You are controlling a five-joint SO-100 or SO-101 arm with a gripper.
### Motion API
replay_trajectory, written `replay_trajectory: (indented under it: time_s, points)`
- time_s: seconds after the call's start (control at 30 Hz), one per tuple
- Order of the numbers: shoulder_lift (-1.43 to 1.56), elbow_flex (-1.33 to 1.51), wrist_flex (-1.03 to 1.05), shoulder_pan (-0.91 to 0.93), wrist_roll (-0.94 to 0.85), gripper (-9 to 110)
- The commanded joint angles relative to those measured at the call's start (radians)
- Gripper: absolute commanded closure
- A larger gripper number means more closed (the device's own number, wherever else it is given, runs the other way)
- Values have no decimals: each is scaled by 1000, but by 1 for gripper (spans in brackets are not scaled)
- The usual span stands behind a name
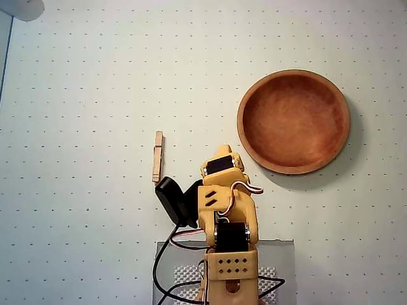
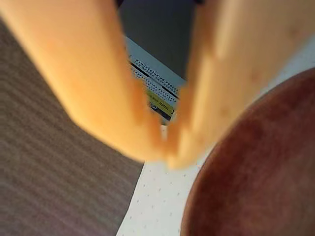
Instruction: Grasp a clothespin and put it in the bowl.
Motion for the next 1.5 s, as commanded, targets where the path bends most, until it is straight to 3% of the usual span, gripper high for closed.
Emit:
replay_trajectory:
  time_s: [0.0,0.4,0.67,1.13,1.47]
  points:
    - [-161,-158,9,-2,-69,105]
    - [-449,-337,275,-60,-842,105]
    - [-618,-552,474,-61,-1186,105]
    - [-842,-833,503,-86,-1236,104]
    - [-1140,-1146,788,-245,-1249,105]
